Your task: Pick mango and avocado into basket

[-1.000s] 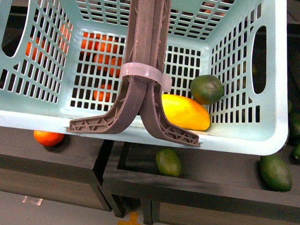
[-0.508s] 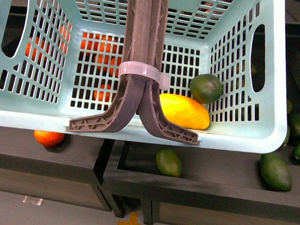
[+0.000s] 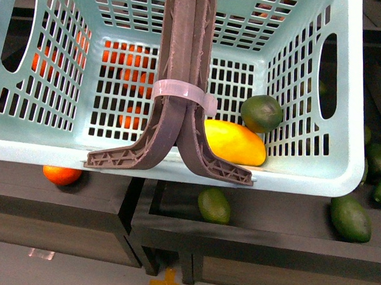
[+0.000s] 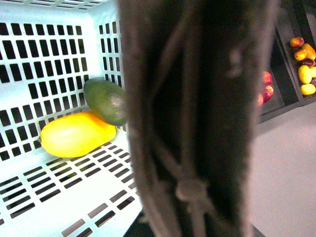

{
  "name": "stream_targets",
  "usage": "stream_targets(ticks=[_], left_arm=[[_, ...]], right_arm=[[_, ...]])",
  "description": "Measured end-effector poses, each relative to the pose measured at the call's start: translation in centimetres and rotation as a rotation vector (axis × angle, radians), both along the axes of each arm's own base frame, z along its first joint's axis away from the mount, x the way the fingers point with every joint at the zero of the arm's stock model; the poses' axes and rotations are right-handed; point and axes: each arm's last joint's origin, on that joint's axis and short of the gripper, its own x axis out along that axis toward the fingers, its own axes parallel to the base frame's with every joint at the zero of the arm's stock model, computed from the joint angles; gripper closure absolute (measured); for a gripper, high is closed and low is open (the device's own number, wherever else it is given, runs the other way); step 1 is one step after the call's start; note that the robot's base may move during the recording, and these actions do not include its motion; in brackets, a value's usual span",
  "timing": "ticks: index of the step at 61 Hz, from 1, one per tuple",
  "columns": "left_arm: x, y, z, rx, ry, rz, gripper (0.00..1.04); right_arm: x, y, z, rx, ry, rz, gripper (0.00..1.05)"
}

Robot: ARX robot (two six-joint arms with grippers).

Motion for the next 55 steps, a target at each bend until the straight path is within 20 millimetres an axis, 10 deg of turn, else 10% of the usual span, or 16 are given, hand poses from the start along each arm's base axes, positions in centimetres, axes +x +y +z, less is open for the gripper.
stream_targets(ticks=[41, 55], left_arm=[[0.0, 0.0, 0.0, 0.001, -0.001, 0.0, 1.0], [0.0, 0.0, 0.0, 0.001, -0.001, 0.0, 1.0]], right_arm=[[0.03, 0.0, -0.61, 0.0, 0.006, 0.0, 1.02], [0.03, 0.0, -0.61, -0.001, 0.006, 0.0, 0.64]])
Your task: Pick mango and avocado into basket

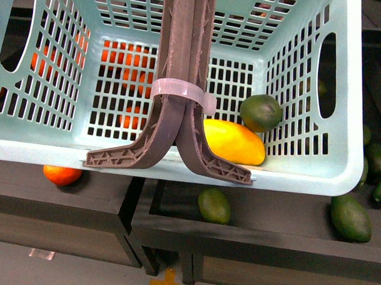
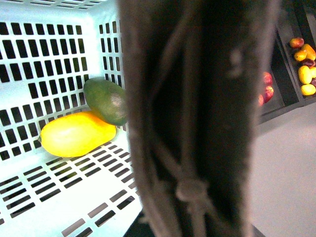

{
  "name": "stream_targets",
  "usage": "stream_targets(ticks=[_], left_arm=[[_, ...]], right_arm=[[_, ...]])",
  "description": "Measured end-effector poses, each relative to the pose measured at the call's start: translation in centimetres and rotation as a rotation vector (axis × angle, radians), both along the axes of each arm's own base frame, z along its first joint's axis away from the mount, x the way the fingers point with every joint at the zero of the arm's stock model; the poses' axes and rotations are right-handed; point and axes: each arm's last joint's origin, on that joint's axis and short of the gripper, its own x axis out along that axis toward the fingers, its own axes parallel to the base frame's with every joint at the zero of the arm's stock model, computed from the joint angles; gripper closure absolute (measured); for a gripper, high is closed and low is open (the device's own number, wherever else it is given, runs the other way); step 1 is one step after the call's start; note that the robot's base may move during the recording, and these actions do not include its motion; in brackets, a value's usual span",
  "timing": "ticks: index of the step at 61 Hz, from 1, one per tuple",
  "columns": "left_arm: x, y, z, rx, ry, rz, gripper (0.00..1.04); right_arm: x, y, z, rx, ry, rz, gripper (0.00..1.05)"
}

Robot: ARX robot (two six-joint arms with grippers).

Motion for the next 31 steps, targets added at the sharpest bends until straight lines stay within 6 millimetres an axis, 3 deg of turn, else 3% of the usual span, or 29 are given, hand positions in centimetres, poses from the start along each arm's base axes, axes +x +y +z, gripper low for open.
stream_targets(ticks=[21, 31], left_arm=[[-0.13, -0.21, 0.0, 0.001, -0.001, -0.009, 1.0], [-0.27, -0.42, 0.0, -0.008, 0.004, -0.031, 1.0]], right_arm=[[0.0, -0.01, 0.0, 0.001, 0.0, -0.003, 0.06], [0.0, -0.01, 0.01, 0.001, -0.001, -0.003, 0.08]])
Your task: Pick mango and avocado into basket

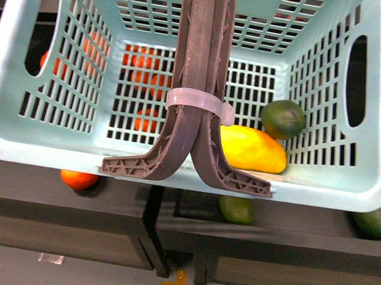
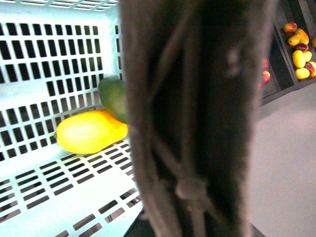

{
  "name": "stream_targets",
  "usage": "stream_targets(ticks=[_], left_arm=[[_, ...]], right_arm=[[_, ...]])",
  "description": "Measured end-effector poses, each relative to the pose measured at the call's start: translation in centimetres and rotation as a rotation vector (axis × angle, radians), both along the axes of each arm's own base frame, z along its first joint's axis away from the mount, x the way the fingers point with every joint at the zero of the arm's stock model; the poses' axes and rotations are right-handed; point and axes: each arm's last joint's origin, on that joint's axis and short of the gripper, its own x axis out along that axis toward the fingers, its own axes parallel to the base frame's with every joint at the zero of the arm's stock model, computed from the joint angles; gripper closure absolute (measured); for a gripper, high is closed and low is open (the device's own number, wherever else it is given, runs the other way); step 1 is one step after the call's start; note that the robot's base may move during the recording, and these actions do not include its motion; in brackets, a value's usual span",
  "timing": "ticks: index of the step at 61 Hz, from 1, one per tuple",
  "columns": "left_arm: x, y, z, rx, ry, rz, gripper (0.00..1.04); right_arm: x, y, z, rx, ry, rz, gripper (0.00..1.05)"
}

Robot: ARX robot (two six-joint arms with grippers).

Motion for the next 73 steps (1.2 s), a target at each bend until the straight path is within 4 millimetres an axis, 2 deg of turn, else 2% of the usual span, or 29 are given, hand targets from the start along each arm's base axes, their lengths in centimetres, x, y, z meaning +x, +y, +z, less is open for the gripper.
stream_targets(ticks=[28, 73], left_arm=[[0.35, 0.51, -0.04, 0.022, -0.012, 0.049, 1.0], [0.3, 0.46, -0.04, 0.014, -0.007, 0.035, 1.0]], right_arm=[[0.01, 0.01, -0.01, -0.001, 0.002, 0.003, 0.08], [0.0, 0.01, 0.0, -0.002, 0.0, 0.005, 0.08]])
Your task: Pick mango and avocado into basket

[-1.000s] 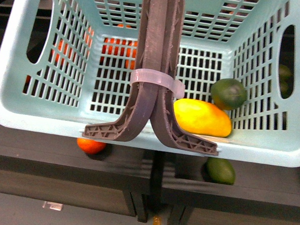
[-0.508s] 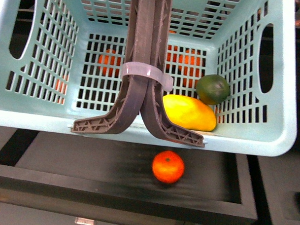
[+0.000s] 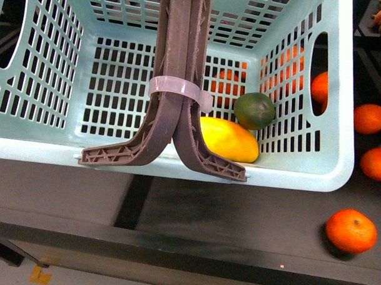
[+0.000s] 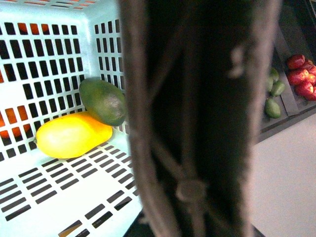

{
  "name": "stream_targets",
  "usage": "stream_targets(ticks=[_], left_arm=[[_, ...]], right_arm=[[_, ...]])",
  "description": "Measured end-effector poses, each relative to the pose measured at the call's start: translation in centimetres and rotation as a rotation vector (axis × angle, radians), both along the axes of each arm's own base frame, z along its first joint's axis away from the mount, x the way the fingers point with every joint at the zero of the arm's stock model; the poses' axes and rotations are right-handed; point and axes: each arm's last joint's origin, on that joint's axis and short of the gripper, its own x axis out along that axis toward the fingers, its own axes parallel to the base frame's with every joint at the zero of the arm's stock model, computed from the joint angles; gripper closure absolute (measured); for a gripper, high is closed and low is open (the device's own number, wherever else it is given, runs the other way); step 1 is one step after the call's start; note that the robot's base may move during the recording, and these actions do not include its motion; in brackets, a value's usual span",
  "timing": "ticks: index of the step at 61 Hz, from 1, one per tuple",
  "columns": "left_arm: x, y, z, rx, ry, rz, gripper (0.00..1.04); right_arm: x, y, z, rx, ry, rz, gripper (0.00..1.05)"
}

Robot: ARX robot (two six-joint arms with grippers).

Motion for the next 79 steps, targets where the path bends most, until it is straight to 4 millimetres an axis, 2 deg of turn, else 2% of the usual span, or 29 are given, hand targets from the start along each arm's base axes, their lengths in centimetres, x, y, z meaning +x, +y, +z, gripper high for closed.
stream_targets(ticks=[36, 45, 79], left_arm=[[-0.05, -0.04, 0.0, -0.003, 0.001, -0.009, 1.0], [0.35, 0.63, -0.02, 0.009, -0.003, 0.038, 1.0], [-0.19, -0.26, -0.02, -0.007, 0.005, -0.019, 1.0]], right_arm=[[0.0, -0.01, -0.02, 0.0, 0.001, 0.002, 0.08], [0.0, -0.01, -0.02, 0.0, 0.001, 0.003, 0.08], [0.0, -0.01, -0.02, 0.0, 0.001, 0.0, 0.08]])
